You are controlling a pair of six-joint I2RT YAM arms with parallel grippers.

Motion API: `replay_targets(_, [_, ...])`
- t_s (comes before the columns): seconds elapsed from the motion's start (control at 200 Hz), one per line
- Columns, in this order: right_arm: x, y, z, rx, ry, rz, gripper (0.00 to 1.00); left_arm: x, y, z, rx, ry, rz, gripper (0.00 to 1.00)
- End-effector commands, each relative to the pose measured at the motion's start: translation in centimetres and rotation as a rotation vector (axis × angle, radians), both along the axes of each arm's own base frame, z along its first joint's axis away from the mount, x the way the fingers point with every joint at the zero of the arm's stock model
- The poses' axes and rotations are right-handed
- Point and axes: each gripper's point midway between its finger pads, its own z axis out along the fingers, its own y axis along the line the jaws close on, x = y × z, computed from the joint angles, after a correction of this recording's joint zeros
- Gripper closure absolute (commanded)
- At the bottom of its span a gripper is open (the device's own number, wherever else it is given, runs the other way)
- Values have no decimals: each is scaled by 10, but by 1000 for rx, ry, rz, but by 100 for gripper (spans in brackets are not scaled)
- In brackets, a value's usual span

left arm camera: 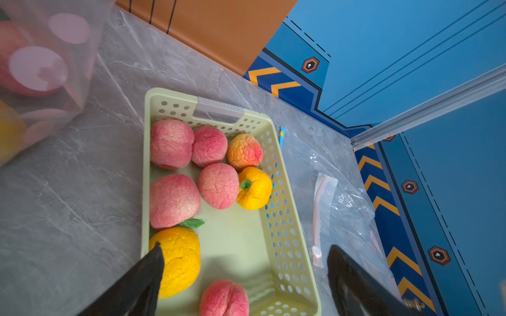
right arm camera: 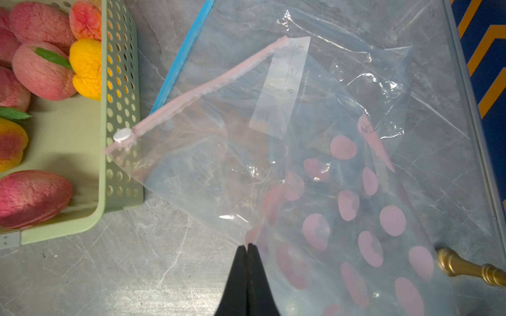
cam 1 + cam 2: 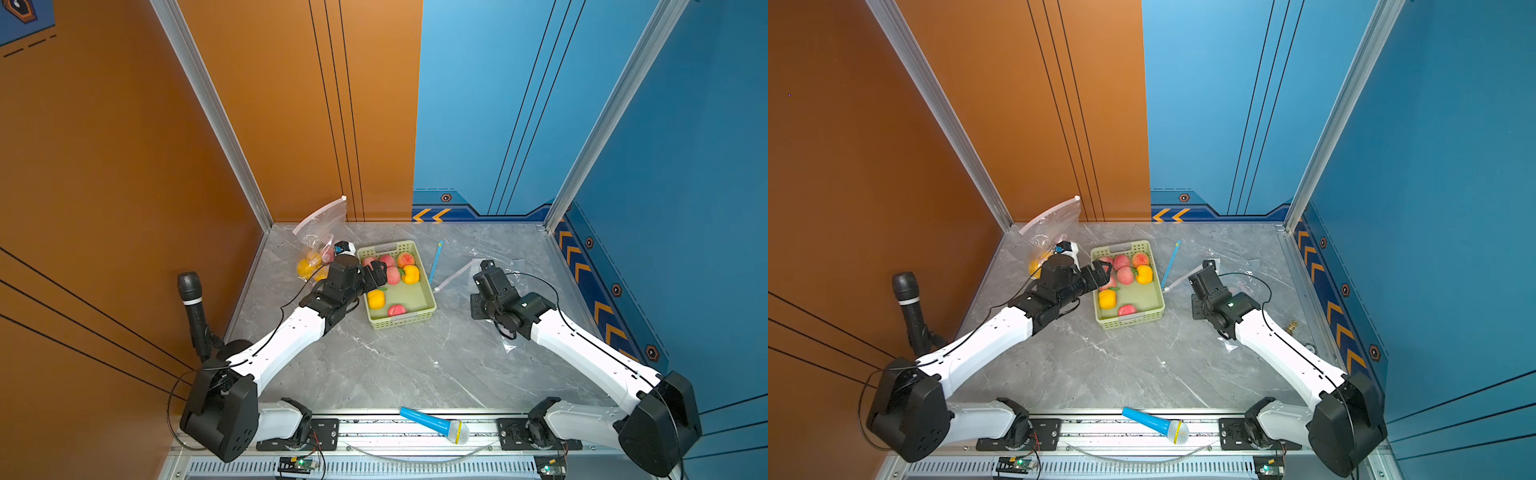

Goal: Place the peach in a zip-top bag and seal the zipper
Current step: Move the basket to the center of the board.

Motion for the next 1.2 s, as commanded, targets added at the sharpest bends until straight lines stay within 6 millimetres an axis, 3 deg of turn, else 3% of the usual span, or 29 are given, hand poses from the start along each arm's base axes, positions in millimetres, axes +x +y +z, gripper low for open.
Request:
replay_targets(0.0, [-1, 6, 10, 33, -33, 14, 100, -15, -24, 11, -29, 26, -43, 8])
replay_targets(0.23, [-4, 5, 20, 56, -67, 8, 100, -32, -81, 5, -92, 92, -70, 5])
replay_targets(0.27, [-5, 6, 20, 63, -71, 12, 100, -33, -91, -5, -96, 125, -69, 5])
replay_targets(0.335, [-6, 8, 19, 88, -82, 14, 100, -29, -110, 3, -125, 123, -71, 4])
replay_targets(0.676, [-10, 15, 11, 116, -72, 31, 100, -18, -184, -20, -151, 212, -87, 4])
replay_targets(0.861, [-11, 19, 11, 126, -74, 39, 100, -15, -201, -42, -155, 266, -84, 9])
replay_targets(1.111, [-12, 22, 11, 127, -71, 52, 100, -14, -214, -54, -158, 282, -90, 12])
replay_targets(1.196, [-13, 22, 11, 129, -72, 55, 100, -11, -223, -58, -163, 285, -111, 24])
